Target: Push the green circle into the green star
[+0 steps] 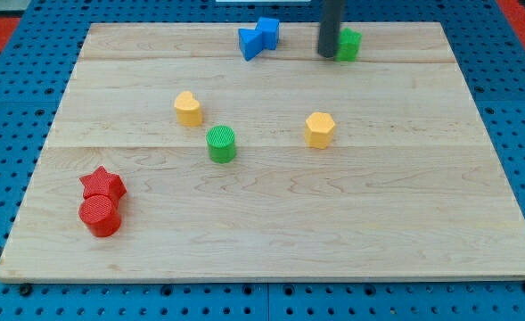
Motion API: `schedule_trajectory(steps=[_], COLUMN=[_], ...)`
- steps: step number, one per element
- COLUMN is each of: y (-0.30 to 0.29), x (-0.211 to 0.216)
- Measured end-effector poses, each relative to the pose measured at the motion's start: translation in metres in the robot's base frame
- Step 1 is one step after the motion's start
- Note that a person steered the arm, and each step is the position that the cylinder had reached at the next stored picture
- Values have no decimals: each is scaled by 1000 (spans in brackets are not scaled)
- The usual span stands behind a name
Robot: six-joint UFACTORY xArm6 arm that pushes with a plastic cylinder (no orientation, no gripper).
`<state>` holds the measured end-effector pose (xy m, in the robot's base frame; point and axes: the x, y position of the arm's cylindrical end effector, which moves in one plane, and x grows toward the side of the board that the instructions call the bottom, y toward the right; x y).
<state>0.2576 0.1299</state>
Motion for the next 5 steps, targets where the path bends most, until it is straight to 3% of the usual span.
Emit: schedule_trajectory(steps=[1,2,3,4,5], y=[37,-21,-142,-212,-222], x=[-1,57,85,140,192])
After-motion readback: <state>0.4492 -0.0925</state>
